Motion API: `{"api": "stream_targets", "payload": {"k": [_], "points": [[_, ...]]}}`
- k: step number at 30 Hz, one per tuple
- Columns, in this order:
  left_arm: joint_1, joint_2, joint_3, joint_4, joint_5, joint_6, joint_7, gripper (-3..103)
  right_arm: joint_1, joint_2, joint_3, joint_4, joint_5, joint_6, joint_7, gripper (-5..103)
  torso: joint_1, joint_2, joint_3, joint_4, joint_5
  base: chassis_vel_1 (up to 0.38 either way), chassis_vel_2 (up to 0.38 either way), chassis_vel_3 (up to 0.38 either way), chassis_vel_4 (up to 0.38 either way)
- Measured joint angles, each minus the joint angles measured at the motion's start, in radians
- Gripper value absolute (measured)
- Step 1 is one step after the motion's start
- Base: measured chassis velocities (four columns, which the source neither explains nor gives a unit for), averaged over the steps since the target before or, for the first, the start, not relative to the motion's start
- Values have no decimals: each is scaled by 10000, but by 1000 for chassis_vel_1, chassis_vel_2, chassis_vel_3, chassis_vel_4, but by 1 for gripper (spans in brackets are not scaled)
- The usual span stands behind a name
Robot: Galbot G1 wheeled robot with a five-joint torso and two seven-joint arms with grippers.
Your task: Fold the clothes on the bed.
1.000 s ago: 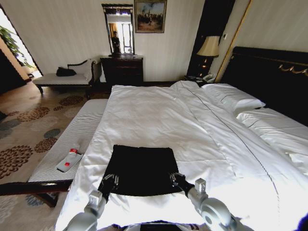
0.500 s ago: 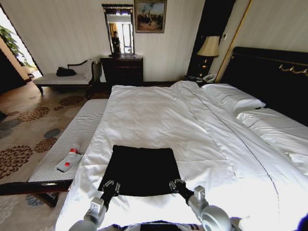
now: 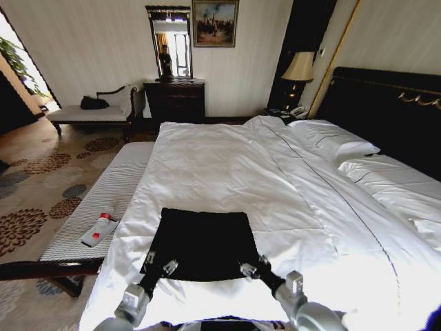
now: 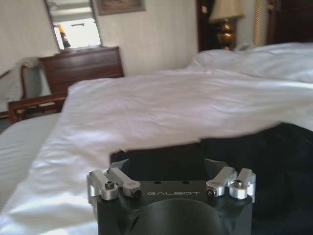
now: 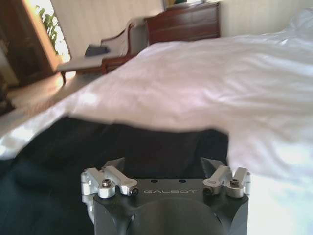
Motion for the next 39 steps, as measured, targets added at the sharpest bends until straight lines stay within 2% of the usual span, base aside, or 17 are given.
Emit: {"api": "stream_targets", "payload": {"k": [1,2,3,4,5,7,10,13,14,17,18,22,25,32,39], "points": [[-499,41,-39,162,-479,174,-135,92,504,-135,124,-18,986,-414,217,90,1,-1,1,0,-1,0,0,0,0],[-499,41,-39,162,-479,174,-135,92,504,-135,124,-18,986,-414,217,90,1,-1,1,0,-1,0,0,0,0],[-670,61,-40,220,-634,238,-195,92,620,-170,152,-35,1234,-538,272,95,1,-1,0,1,-2,0,0,0,0],[-1409,187,-43,500,-1324,480,-427,97,1309,-405,300,-224,2394,-1115,529,98,3,-2,2,-5,-5,0,0,0,0],[-1864,279,-10,722,-1763,610,-546,99,1670,-546,334,-396,2947,-1389,649,100,4,-2,2,-3,-5,0,0,0,0],[-2178,363,39,904,-2078,680,-619,100,1894,-630,334,-510,3270,-1548,715,100,4,-3,3,-6,-4,0,0,0,0],[-3614,784,445,1813,-3556,933,-776,100,3182,-898,-5,-1316,4836,-2231,1021,100,5,-3,3,-6,-2,0,0,0,0],[-4522,1008,751,2360,-4739,1056,-765,100,4248,-913,-445,-2133,5684,-2670,1094,100,5,-3,3,-5,-4,0,0,0,0],[-4522,1008,751,2360,-4739,1056,-765,100,4248,-913,-445,-2133,5684,-2670,1094,100,5,-3,3,-5,-4,0,0,0,0],[-5419,1214,920,3158,-5802,1133,-315,100,5355,-899,-753,-3509,6016,-2990,653,100,6,-4,4,-3,-3,0,0,0,0],[-5419,1214,920,3158,-5802,1133,-315,100,5355,-899,-753,-3509,6016,-2990,653,100,6,-4,4,-3,-3,0,0,0,0],[-5667,1273,941,3920,-6200,1143,331,100,6077,-829,-877,-4612,6223,-3185,235,100,4,-3,2,-5,-3,0,0,0,0],[-5755,1181,953,4116,-6316,1144,485,100,6383,-683,-990,-5034,6338,-3277,126,100,2,-3,1,-2,-3,0,0,0,0],[-6120,920,1114,4446,-6662,1135,559,100,7090,-345,-1468,-5920,6452,-3375,-140,100,3,-3,2,-6,-3,0,0,0,0],[-6010,1108,1006,4269,-6869,1121,545,100,7385,-100,-1777,-6406,6432,-3425,-357,100,1,-1,0,-4,-4,0,0,0,0]]}}
